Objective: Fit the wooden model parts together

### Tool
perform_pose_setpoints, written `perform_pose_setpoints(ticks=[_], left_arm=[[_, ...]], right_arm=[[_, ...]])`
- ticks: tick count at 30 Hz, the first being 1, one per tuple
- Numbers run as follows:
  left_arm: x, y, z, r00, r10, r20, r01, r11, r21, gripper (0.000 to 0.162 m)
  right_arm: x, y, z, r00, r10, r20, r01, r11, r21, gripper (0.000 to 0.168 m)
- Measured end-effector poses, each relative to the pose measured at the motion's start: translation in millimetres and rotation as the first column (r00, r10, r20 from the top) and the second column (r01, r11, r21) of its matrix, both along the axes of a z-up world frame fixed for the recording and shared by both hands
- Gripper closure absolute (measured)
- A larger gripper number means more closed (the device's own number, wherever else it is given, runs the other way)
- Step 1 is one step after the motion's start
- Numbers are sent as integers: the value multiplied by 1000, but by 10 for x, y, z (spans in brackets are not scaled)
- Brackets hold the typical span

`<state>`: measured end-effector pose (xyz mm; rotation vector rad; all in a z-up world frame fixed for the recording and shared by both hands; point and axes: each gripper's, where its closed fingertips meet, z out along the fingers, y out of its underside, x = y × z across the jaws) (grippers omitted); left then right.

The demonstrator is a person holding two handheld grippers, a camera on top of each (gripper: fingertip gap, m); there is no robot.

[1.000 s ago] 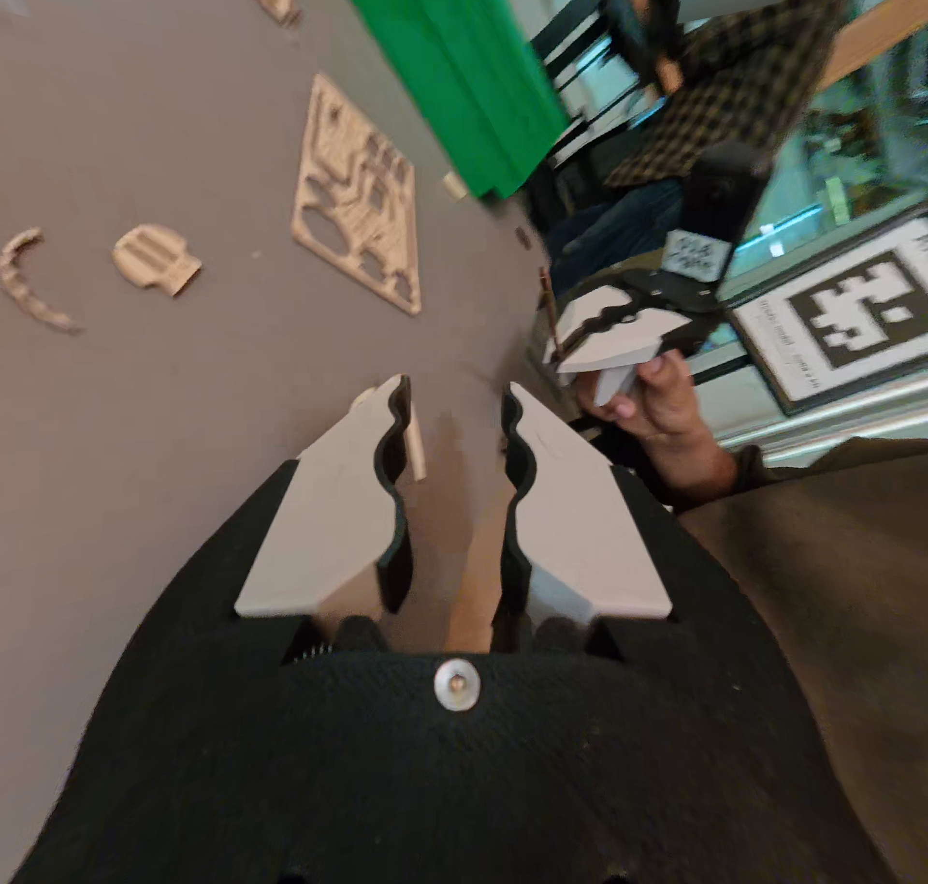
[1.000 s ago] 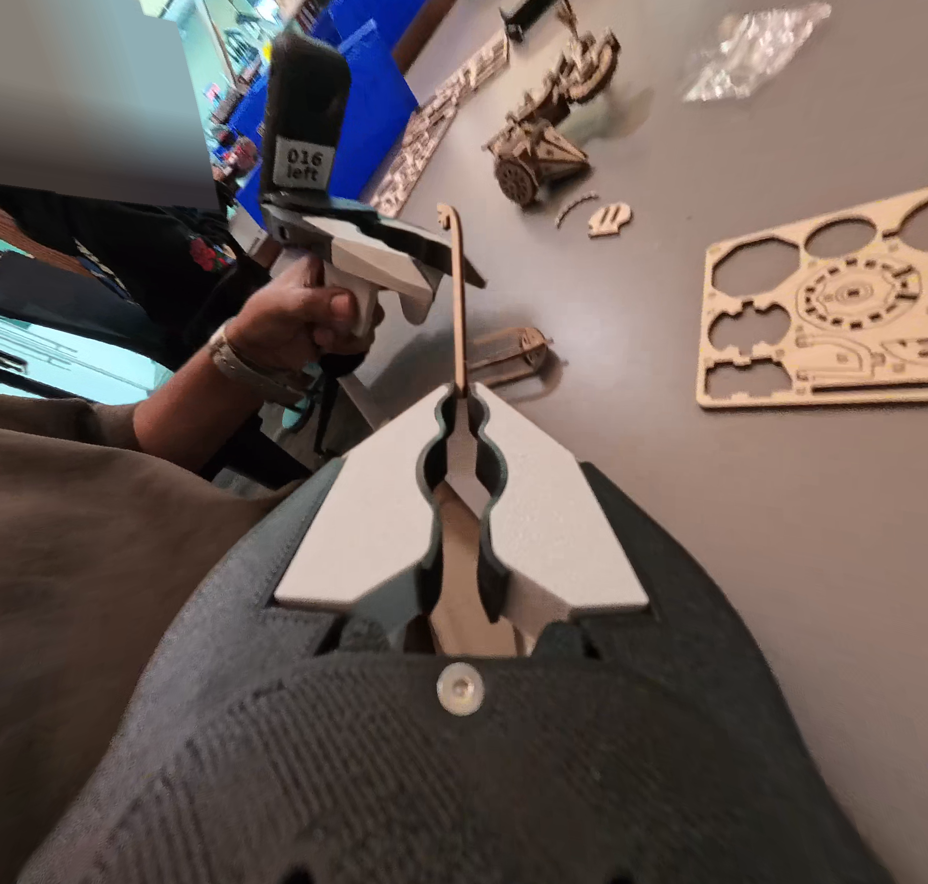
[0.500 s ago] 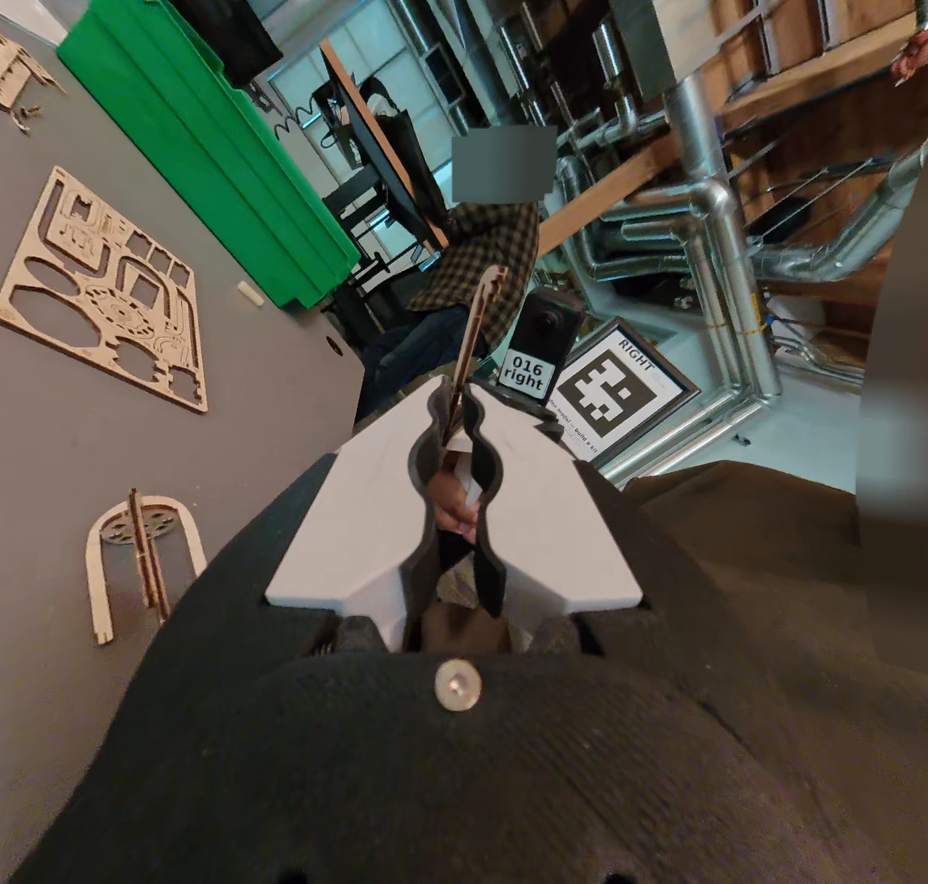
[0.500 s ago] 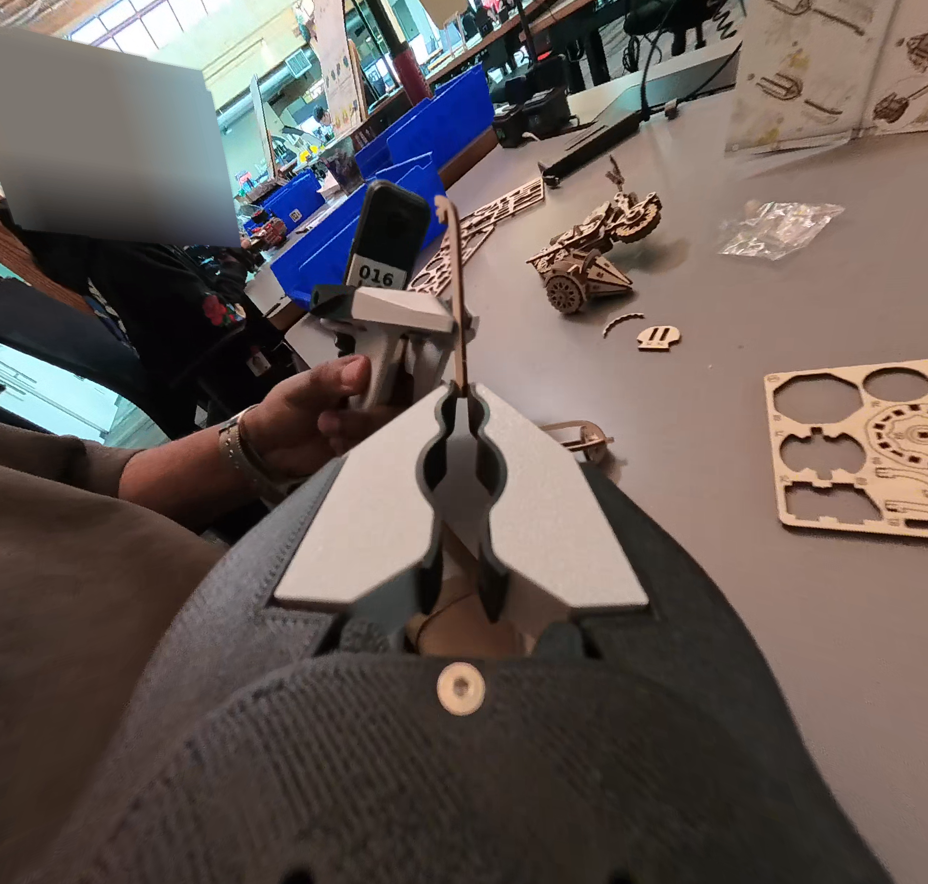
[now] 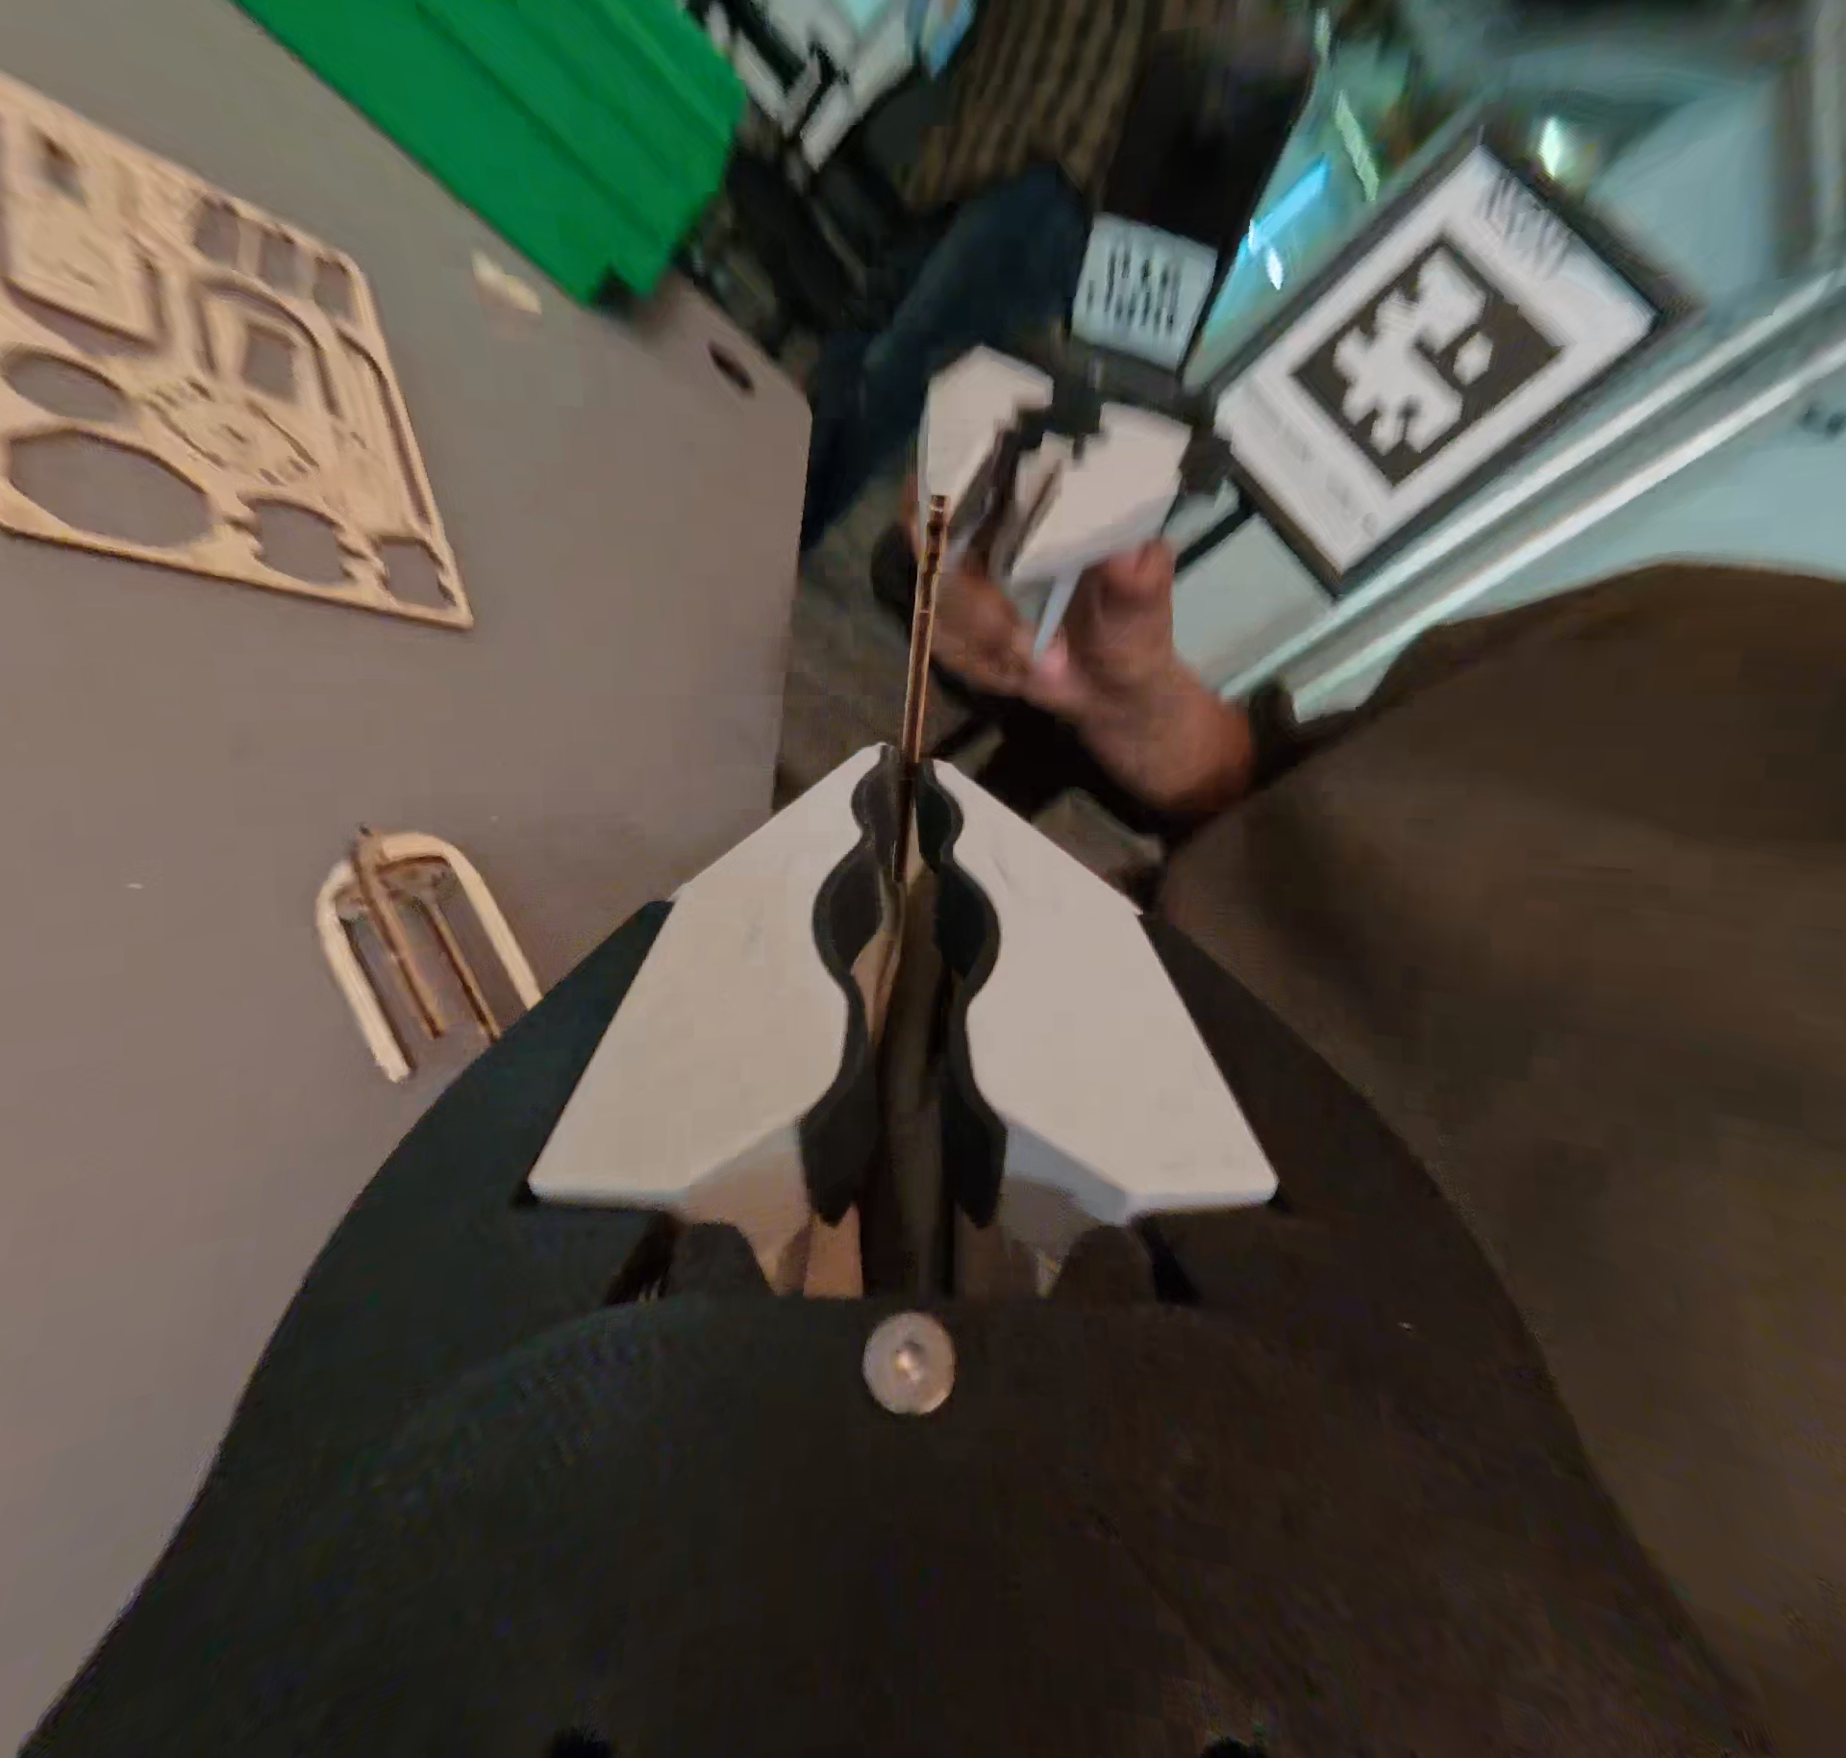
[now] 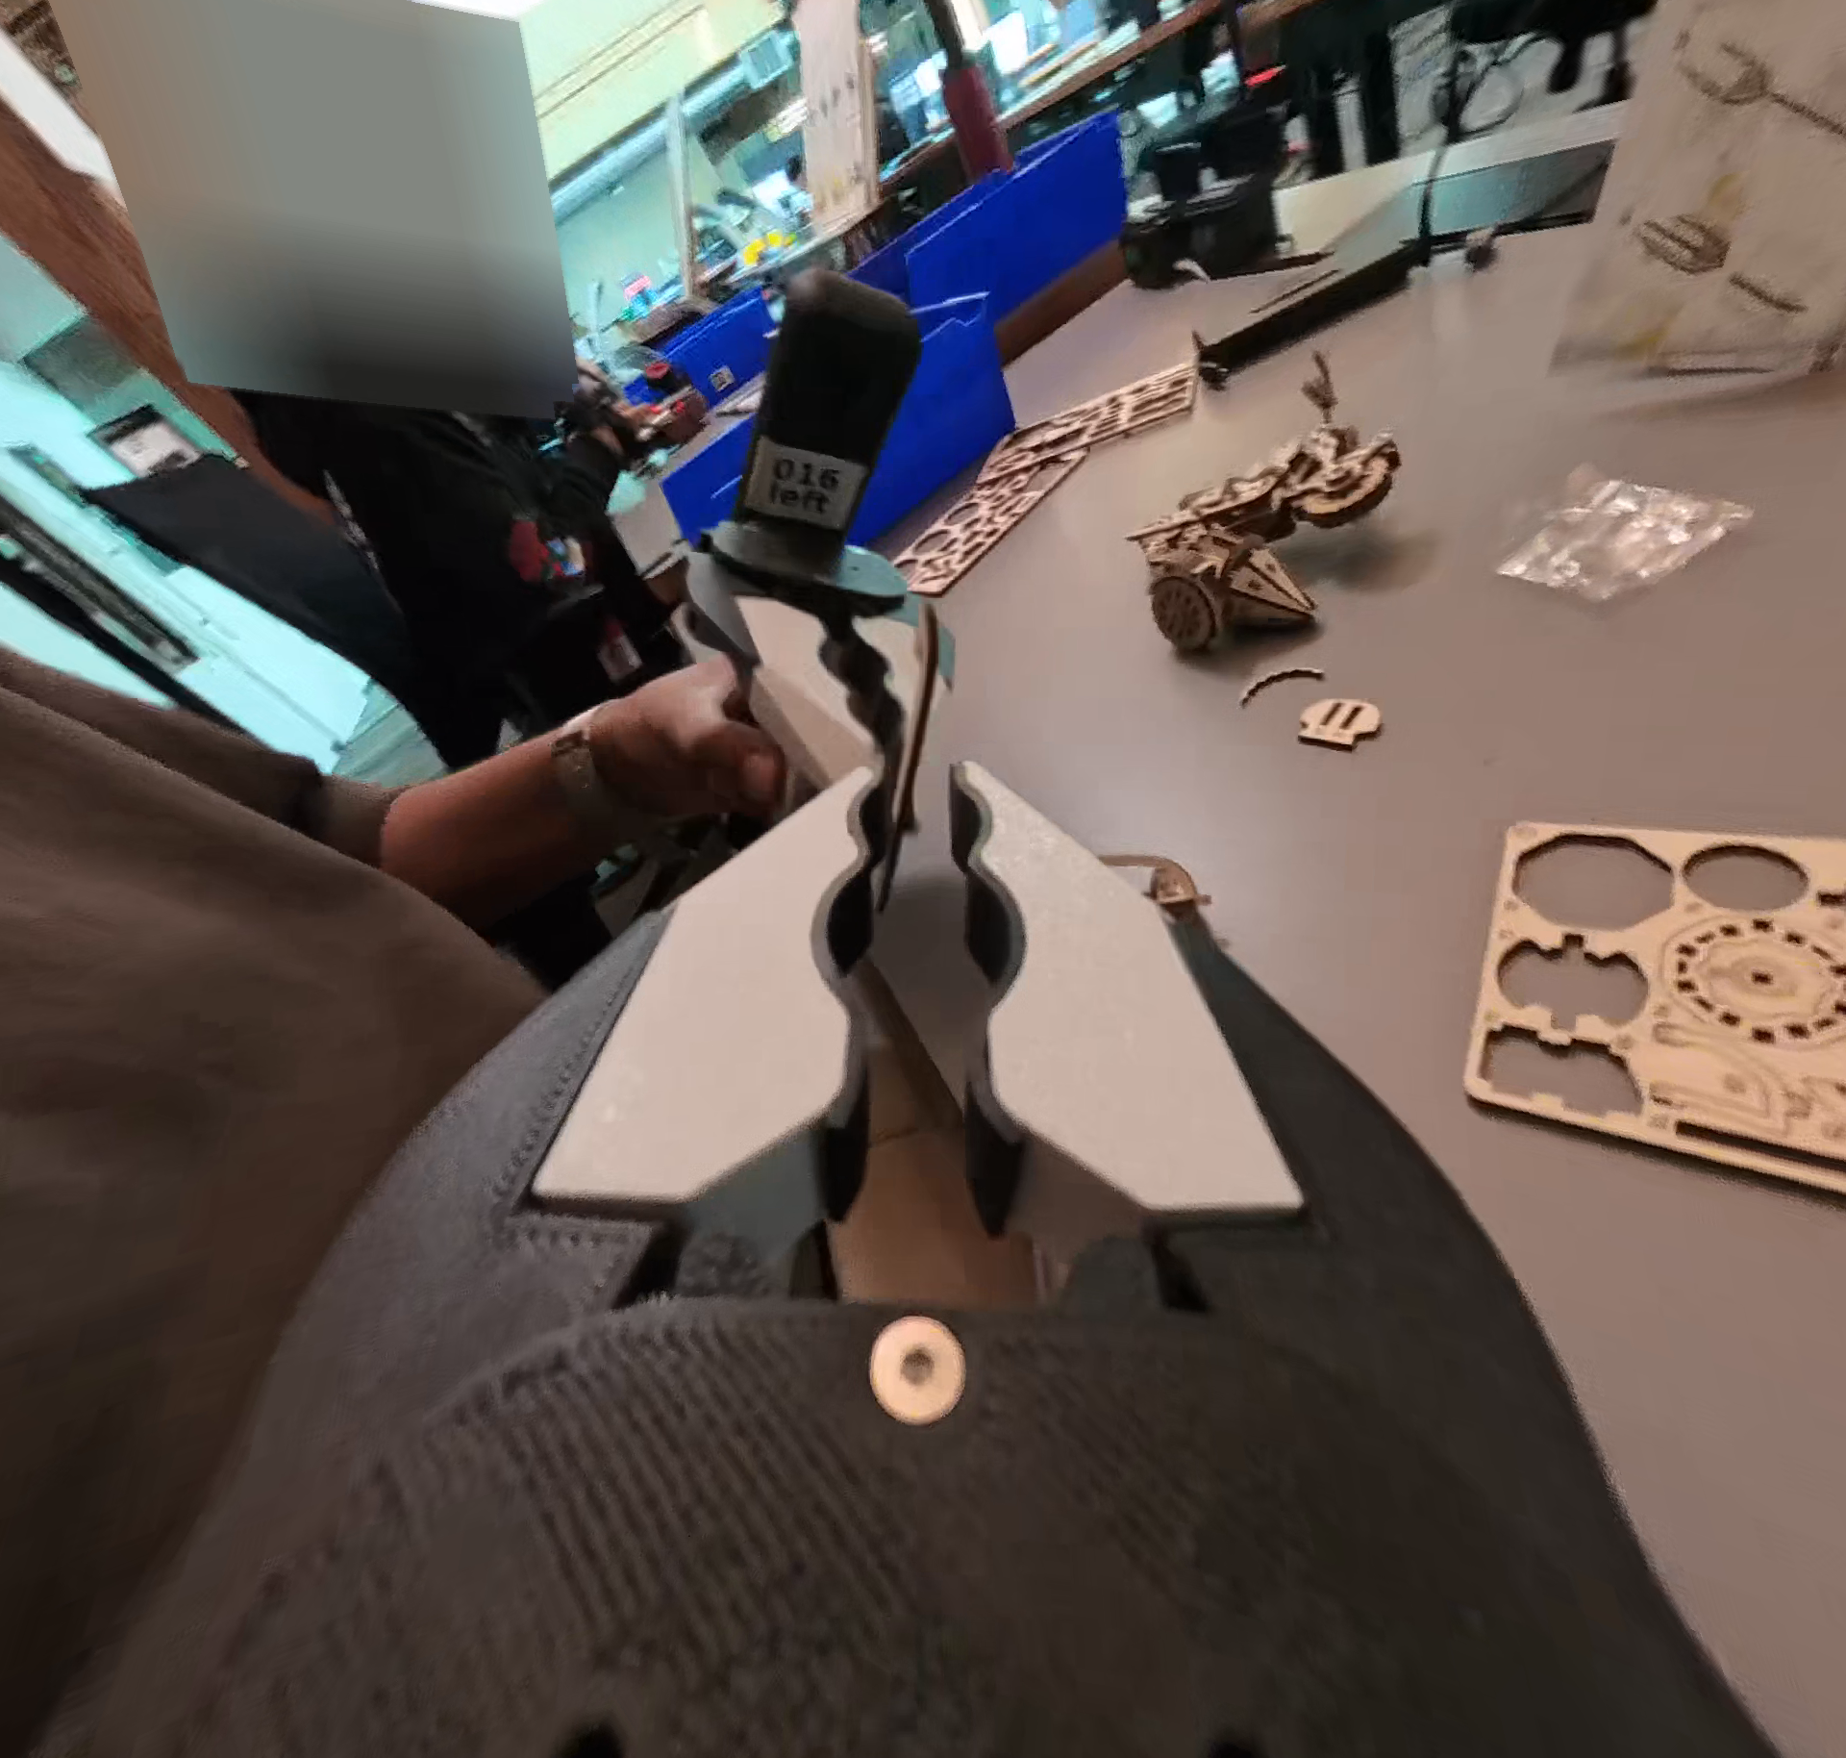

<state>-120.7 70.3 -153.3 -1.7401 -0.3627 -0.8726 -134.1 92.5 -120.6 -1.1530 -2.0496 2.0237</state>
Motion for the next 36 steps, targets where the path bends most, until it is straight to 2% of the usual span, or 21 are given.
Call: perform_pose_setpoints(ticks=[4, 8, 10, 15, 19, 21, 30, 36], left_arm=[[388, 83, -112, 984, -177, -4, 176, 982, -63, 159], [540, 127, -130, 973, -232, 3, 232, 970, -72, 160], [548, 122, -135, 971, -237, 6, 237, 969, -75, 160], [515, 98, -167, 972, -233, 9, 233, 968, -91, 159], [558, 90, -189, 966, -257, -2, 255, 961, -104, 160], [576, 90, -205, 964, -265, -5, 262, 958, -114, 159], [618, 71, -270, 955, -295, -20, 288, 946, -151, 160], [421, 101, -216, 981, -189, -39, 183, 975, -123, 157]], right_arm=[[90, -47, -84, 997, 76, 17, -78, 994, 82, 161], [181, -102, -167, 990, 129, 51, -133, 987, 94, 162], [211, -100, -151, 987, 149, 64, -153, 986, 65, 164], [252, -79, -41, 978, 191, 80, -187, 981, -47, 154], [283, -132, -151, 972, 207, 110, -209, 978, 8, 158], [300, -157, -179, 971, 213, 110, -218, 975, 35, 167], [381, -188, -246, 951, 267, 157, -274, 961, 24, 167], [260, -55, -172, 974, 183, 130, -185, 983, 1, 168]])
